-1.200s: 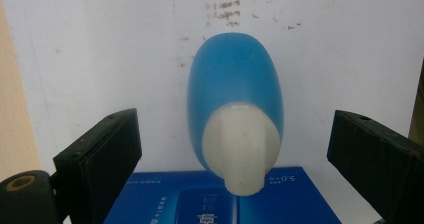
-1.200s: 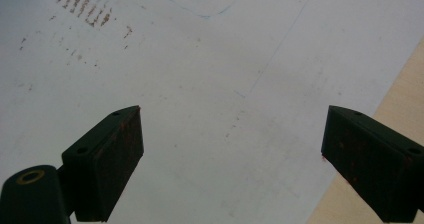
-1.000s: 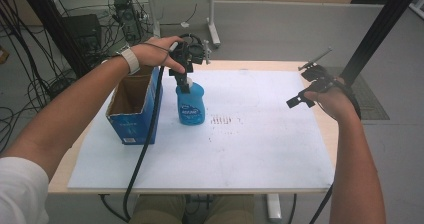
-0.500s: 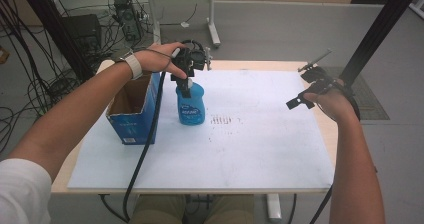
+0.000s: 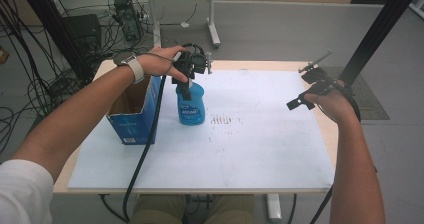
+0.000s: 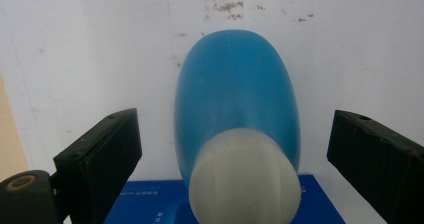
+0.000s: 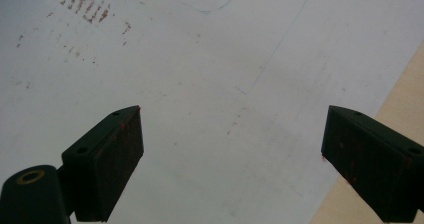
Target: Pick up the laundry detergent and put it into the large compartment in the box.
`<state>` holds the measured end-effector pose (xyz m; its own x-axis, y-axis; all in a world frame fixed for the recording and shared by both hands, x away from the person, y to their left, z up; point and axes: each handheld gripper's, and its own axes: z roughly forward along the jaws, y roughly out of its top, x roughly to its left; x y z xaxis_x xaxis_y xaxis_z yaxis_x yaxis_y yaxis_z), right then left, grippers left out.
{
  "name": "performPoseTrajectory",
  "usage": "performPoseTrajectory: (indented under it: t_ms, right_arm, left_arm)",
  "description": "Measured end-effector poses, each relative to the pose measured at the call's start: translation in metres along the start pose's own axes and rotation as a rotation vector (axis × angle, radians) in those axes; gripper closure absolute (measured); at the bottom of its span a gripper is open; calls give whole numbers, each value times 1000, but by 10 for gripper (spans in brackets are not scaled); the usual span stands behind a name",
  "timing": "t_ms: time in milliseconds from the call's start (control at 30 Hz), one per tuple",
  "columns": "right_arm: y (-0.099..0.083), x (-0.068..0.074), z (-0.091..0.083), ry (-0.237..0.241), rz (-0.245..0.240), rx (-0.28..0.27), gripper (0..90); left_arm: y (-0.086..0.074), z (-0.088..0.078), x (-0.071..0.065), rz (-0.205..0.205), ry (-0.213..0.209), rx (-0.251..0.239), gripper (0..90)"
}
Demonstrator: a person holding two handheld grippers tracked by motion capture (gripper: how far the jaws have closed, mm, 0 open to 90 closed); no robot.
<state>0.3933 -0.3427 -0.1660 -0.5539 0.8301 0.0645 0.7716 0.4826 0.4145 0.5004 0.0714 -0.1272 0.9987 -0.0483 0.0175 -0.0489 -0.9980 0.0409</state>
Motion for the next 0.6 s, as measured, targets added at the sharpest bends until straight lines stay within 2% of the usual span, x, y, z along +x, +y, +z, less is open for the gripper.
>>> performPoseTrajectory:
  t_ms: [600]
  right_arm:
    - [-1, 0, 1, 0, 2, 2, 96]
  left_arm:
    - [4, 14, -1, -2, 11, 18, 77]
